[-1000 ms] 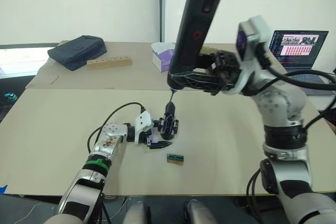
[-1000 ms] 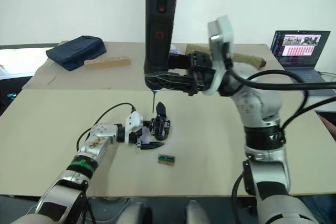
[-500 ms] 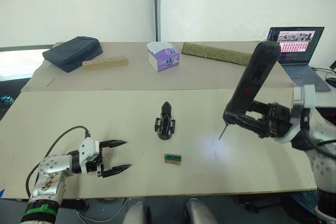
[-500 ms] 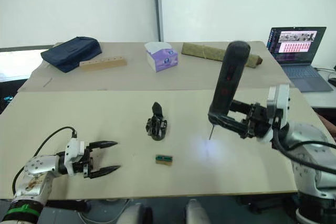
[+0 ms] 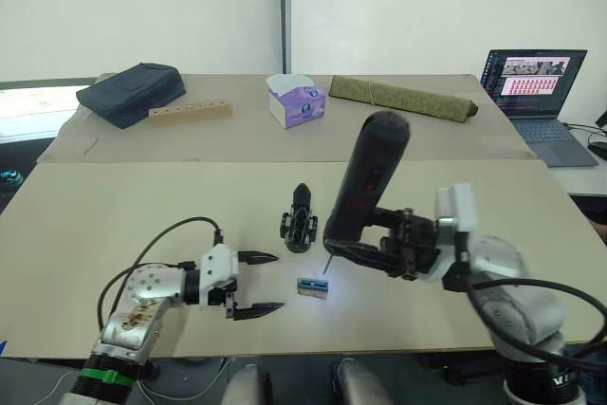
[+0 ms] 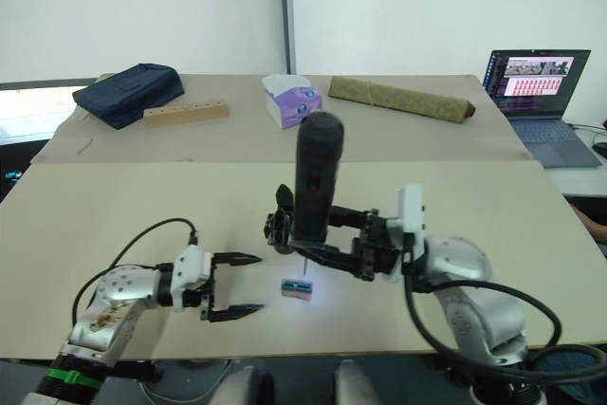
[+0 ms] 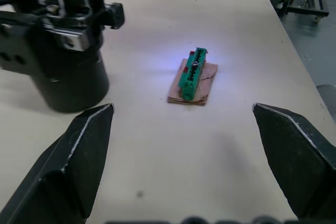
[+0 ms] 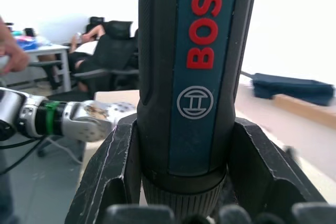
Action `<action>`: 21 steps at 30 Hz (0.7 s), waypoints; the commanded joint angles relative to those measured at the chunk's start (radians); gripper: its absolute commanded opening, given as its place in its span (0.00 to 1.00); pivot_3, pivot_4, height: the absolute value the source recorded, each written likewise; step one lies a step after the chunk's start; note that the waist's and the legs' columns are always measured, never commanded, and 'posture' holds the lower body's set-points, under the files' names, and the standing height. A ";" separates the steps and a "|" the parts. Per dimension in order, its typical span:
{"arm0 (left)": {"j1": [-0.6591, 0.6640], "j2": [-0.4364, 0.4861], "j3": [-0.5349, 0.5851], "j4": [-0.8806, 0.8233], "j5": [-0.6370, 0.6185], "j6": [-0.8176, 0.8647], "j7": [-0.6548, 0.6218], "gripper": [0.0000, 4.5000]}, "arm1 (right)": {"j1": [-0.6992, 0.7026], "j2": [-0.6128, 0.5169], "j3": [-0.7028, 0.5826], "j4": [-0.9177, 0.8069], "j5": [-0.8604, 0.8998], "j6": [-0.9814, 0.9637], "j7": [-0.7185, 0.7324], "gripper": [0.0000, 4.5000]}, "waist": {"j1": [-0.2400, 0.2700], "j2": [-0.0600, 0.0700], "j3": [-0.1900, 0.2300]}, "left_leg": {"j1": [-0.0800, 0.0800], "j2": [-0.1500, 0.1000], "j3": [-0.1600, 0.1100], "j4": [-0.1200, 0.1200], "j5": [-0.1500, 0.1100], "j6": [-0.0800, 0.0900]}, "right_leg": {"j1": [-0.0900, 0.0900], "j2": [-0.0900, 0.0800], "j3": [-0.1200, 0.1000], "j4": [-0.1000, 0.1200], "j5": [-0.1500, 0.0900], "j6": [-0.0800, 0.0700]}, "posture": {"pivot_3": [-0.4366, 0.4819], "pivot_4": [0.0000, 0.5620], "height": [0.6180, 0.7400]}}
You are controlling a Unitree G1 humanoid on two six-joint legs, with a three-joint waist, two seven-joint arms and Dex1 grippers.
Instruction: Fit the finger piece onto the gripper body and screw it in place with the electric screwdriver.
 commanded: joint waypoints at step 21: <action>-0.071 -0.088 -0.159 0.081 0.108 0.033 0.062 0.99 | -0.041 0.017 0.087 0.036 -0.068 -0.127 0.034 0.42 | 0.025 -0.002 0.001 | 0.001 -0.001 0.000 0.002 0.000 0.000 | 0.002 0.000 0.000 0.001 0.000 0.000 | 0.48 0.27 1.00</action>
